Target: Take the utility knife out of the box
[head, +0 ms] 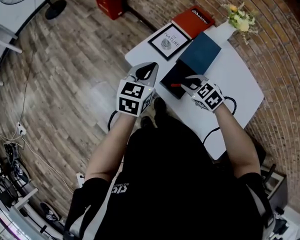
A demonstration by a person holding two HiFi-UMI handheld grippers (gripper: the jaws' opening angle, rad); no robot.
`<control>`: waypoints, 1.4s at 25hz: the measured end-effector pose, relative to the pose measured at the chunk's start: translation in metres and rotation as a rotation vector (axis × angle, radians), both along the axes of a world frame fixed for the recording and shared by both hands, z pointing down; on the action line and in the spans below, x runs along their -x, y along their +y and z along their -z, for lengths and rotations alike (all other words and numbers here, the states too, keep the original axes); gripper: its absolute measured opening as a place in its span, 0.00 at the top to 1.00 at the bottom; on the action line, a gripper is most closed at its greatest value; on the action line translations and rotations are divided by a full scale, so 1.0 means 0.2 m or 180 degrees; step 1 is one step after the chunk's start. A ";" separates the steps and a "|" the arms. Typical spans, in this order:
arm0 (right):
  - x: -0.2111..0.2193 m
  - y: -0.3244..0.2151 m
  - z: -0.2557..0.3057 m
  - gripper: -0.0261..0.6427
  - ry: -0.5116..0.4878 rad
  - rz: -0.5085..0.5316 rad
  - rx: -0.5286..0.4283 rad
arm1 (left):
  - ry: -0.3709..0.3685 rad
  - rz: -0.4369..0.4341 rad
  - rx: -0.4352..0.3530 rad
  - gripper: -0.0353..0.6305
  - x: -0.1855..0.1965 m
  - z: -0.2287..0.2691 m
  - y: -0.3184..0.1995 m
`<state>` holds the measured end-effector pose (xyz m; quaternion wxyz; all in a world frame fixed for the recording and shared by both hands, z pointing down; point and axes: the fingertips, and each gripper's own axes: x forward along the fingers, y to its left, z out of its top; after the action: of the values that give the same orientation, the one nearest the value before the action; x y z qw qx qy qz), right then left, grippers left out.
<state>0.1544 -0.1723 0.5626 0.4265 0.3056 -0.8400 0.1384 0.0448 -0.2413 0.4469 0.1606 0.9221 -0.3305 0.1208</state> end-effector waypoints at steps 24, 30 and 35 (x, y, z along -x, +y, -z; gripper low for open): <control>-0.01 0.01 -0.50 0.81 0.0974 0.1471 0.0913 | 0.0081 0.0164 0.0230 0.94 -0.05 -0.19 -0.19; -0.02 0.04 -0.59 0.81 0.1223 0.1726 0.0978 | 0.0050 0.0234 0.0282 0.94 -0.01 -0.21 -0.19; -0.02 0.07 -0.63 0.81 0.1288 0.1752 0.1058 | 0.0051 0.0265 0.0344 0.94 0.02 -0.24 -0.17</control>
<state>0.1576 -0.1587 0.6877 0.6487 0.0164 -0.7555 0.0899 0.0417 -0.2751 0.4945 0.2178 0.8985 -0.3603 0.1243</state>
